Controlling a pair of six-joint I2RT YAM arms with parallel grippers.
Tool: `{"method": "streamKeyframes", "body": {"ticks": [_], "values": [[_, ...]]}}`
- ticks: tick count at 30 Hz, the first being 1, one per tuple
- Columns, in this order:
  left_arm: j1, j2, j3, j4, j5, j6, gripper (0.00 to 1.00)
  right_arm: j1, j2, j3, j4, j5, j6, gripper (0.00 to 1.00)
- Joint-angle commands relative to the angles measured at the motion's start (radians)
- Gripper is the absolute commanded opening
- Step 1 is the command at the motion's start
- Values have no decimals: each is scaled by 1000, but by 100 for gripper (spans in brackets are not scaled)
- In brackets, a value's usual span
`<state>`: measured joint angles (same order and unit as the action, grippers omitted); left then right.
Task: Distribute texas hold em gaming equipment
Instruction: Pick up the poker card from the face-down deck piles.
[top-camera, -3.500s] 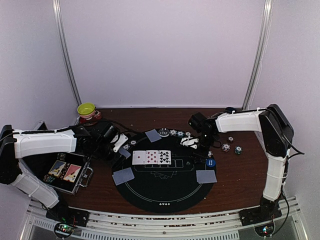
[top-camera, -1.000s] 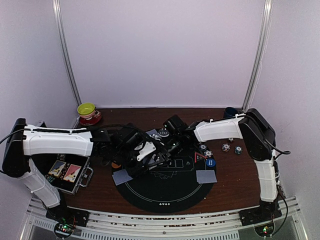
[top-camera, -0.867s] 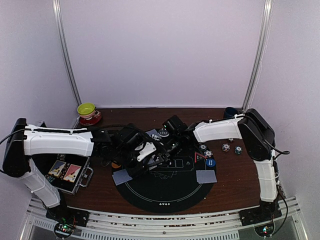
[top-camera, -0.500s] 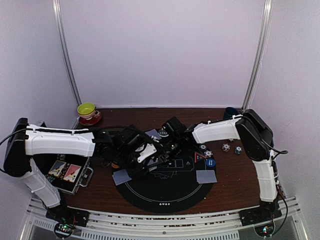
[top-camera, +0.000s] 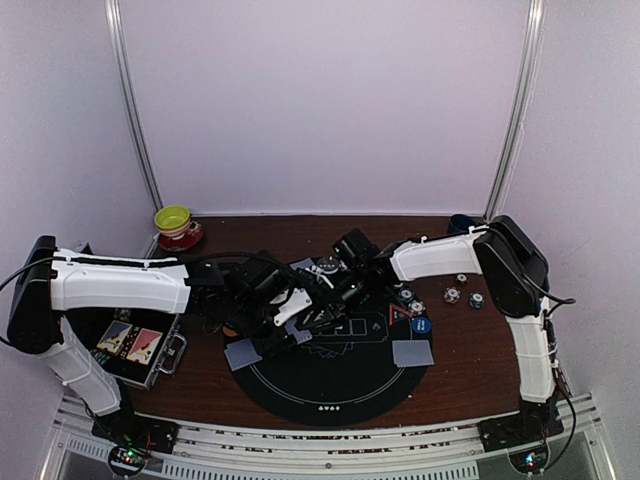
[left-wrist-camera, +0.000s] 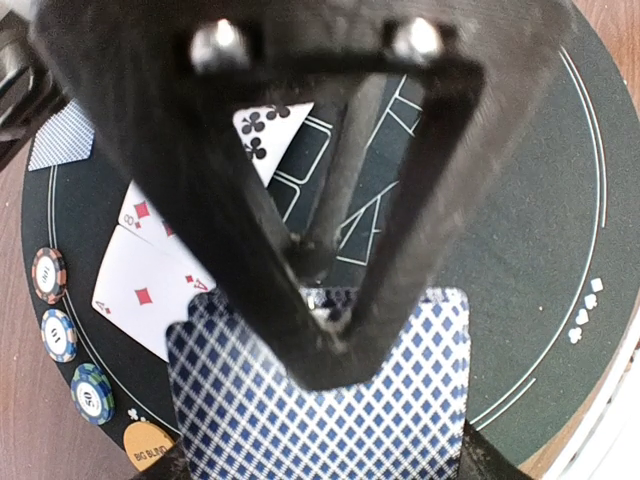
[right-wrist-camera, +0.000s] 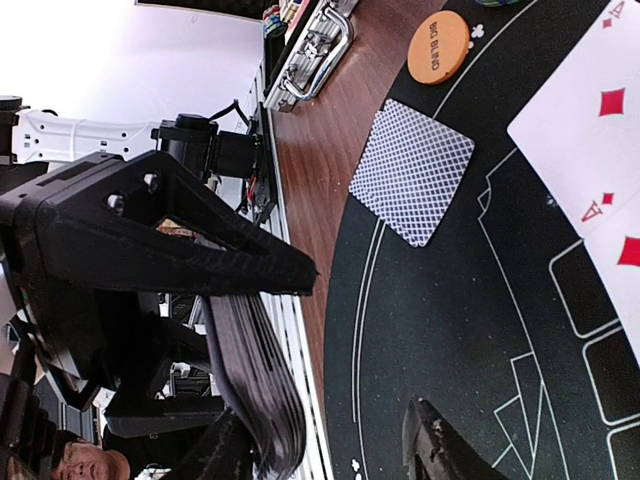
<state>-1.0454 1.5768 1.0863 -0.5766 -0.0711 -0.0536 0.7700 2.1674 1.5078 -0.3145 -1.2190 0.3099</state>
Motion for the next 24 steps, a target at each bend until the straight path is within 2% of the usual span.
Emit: {"method": "streamKeyframes", "body": {"ticks": [1,10,17,24], "values": [[-5,-3,0,27,-8,9,66,-11,-3,23,-67,36,-47,52],[-5,-3,6,44,1,20,66,37,-10,30,-5,-85,0,65],[-7,1,3,57,23,26,65,66,17,43,55,-103,57,66],[-14,0,2,61,22,28,65,71,25,43,69,-70,77,63]]}}
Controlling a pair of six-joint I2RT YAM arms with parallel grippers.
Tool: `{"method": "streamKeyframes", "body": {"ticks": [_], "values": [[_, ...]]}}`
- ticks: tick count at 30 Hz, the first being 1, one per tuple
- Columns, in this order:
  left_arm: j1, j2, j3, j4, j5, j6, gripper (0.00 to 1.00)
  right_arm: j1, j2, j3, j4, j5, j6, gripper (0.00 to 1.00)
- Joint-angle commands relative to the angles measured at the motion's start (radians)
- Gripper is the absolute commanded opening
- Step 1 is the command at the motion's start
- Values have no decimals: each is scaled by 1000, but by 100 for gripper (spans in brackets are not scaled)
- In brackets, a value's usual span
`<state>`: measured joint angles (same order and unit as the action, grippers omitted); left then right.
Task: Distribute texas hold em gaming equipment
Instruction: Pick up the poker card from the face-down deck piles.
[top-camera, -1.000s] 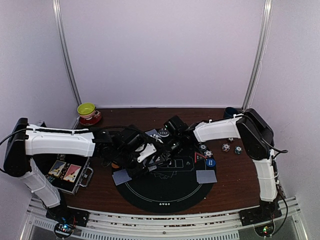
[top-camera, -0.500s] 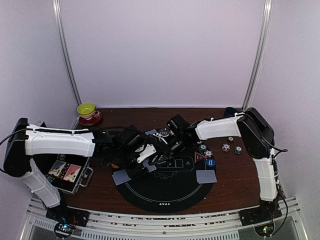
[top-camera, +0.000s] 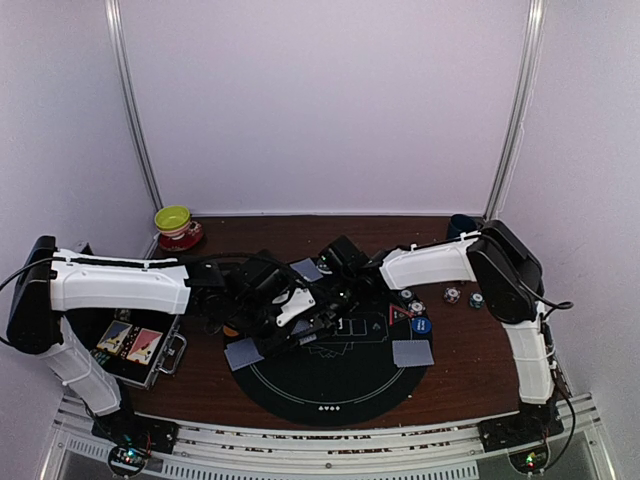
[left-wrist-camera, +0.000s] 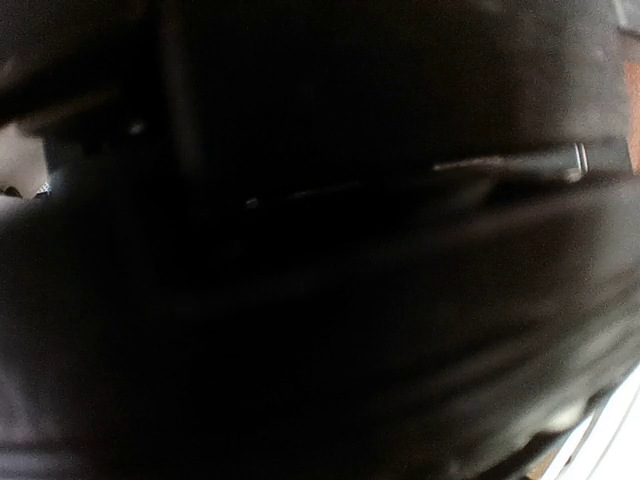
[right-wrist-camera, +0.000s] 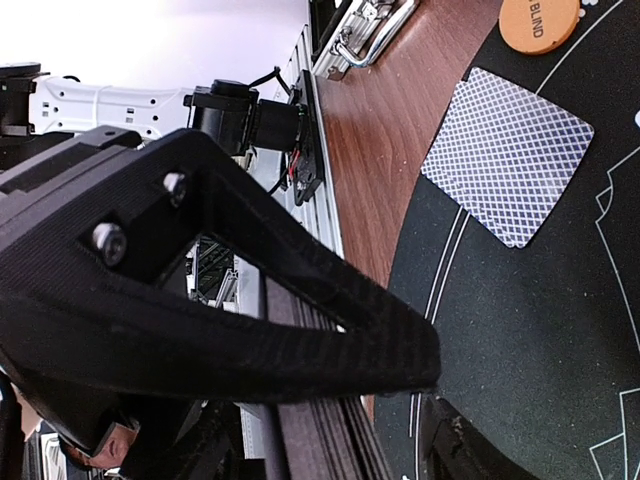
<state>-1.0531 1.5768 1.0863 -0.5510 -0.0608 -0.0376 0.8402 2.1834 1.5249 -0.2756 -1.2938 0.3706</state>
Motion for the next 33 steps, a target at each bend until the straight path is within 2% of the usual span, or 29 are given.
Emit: {"method": "streamKeyframes", "body": {"ticks": [1,11,17,23,33], "values": [[-7,-2,1,36,12,13,65,-1,9,23,30,19,17,62],[-7,-17,-11,40,2,10,65,-68,8,-43,93,52,69,49],[-7,-19,-11,41,-10,11,66,-76,-5,-33,3,56,-17,46],[-7,-23,-20,39,-25,7,66,-80,-29,16,-135,80,-132,46],[-7,-24,-28,39,-32,3,66,-89,-70,39,-228,64,-214,49]]}}
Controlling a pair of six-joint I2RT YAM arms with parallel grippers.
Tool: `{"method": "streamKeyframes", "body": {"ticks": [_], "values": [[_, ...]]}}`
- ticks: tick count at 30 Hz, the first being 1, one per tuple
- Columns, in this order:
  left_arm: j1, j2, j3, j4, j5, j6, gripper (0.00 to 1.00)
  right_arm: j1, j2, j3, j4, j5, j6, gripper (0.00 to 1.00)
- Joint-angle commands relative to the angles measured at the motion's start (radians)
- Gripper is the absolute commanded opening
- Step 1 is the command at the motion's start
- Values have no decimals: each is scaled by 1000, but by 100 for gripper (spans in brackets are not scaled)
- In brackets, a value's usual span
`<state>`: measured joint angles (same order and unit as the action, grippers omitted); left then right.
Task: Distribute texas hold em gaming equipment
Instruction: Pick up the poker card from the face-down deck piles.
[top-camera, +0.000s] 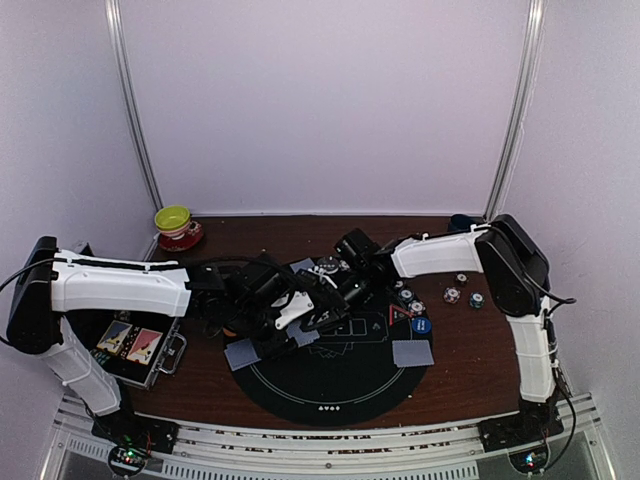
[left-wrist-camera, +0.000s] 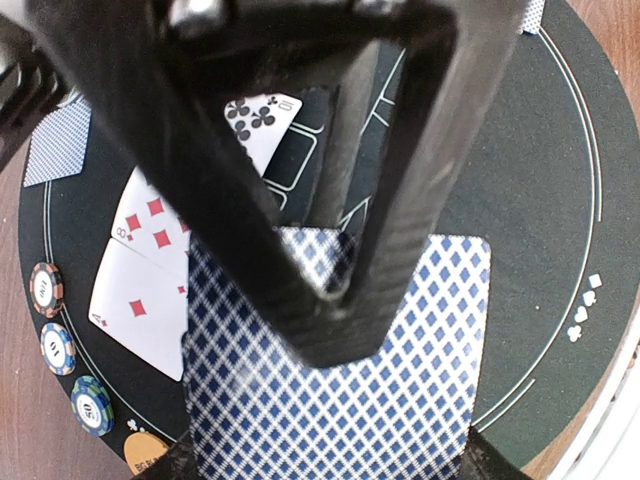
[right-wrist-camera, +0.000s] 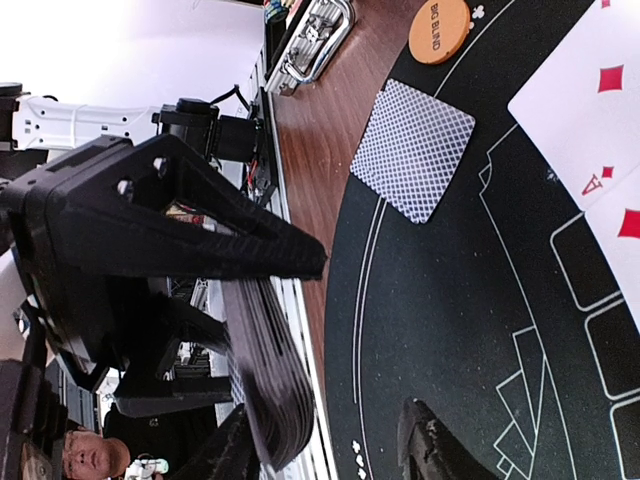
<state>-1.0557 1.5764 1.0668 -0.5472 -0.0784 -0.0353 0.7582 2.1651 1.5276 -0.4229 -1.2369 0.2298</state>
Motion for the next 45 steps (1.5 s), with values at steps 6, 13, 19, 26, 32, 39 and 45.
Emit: {"method": "streamKeyframes", "body": {"ticks": [6,13,19,26,32,39,45], "values": [[-4,-21,-9,36,-18,2,66,-13,-84,45,-127,1,-118,46],[-4,-19,-9,36,-15,3,66,-11,-88,54,-137,-31,-130,38],[-4,-20,-10,36,-18,4,66,-10,-82,45,-132,-50,-131,35],[-4,-21,-10,36,-21,3,66,1,-57,29,-83,-91,-82,15],[-4,-25,-11,36,-22,2,66,0,-48,27,-67,-82,-60,0],[-4,-36,-17,32,-24,4,66,-34,-64,64,-178,-27,-147,0],[-4,-51,-25,18,-30,2,66,-120,-96,124,-401,27,-352,0]]}}
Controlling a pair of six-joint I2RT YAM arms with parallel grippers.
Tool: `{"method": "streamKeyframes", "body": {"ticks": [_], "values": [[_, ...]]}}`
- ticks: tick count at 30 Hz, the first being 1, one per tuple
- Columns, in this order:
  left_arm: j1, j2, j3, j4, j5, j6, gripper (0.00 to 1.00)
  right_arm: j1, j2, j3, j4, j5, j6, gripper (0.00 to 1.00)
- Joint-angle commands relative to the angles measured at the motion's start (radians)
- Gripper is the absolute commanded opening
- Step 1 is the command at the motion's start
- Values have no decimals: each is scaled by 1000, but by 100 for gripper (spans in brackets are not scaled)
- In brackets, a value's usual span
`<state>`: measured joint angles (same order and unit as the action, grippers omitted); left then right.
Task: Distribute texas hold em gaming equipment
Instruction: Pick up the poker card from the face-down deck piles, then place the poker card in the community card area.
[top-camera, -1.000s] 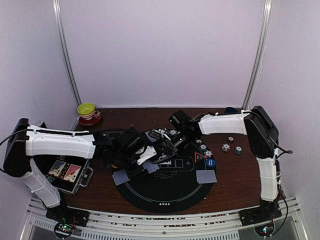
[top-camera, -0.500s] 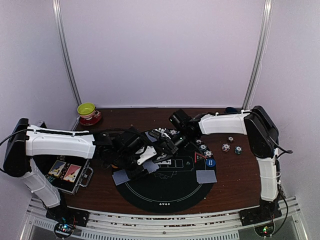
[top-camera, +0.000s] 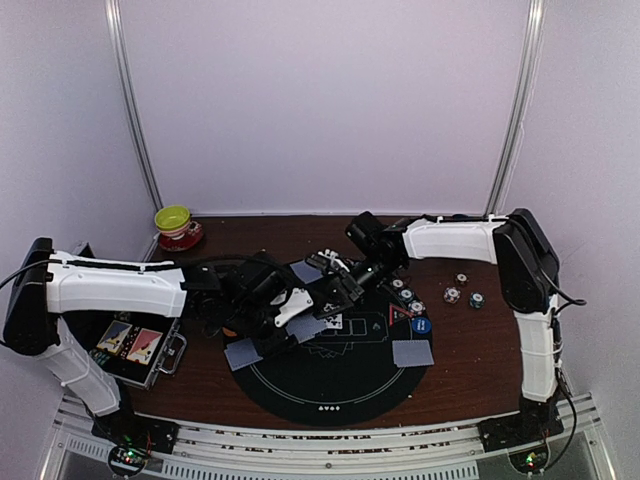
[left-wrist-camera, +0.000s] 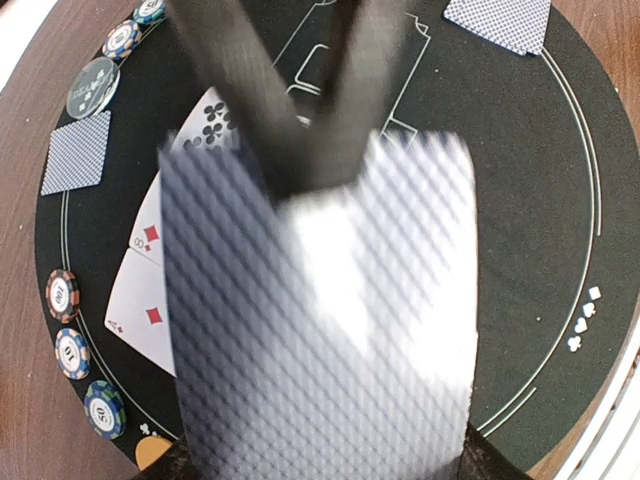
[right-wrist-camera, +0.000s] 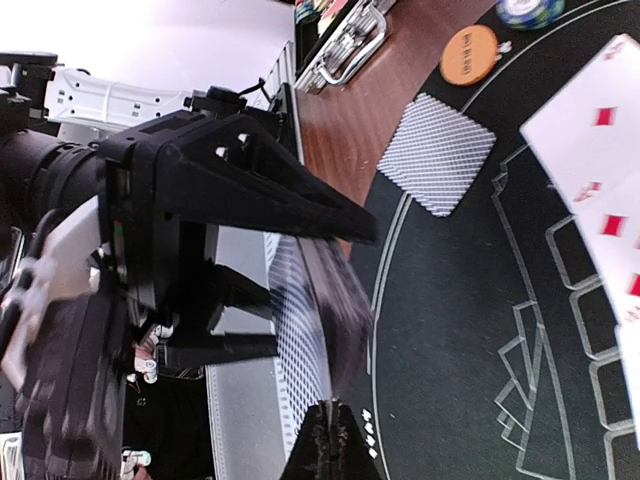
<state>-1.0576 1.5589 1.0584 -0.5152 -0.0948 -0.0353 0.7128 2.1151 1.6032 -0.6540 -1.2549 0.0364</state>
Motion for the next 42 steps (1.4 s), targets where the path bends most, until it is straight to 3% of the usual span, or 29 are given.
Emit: {"method": "streamKeyframes", "body": {"ticks": [1,7,14,26,34,42], "values": [[-2,-35,-19,-14,-14,1,66,-85,-53,51,-201,50,-185,0],[-2,-36,-24,-20,-10,1,66,-130,-67,58,-381,79,-359,0],[-2,-38,-25,-25,-5,0,66,-186,31,185,-698,201,-623,0],[-2,-25,-17,-24,3,5,66,-197,115,274,-653,536,-589,0],[-2,-25,-24,-18,6,7,66,-195,253,474,-703,685,-604,0],[-2,-23,-25,-14,5,11,66,-170,307,546,-703,799,-638,0]]}}
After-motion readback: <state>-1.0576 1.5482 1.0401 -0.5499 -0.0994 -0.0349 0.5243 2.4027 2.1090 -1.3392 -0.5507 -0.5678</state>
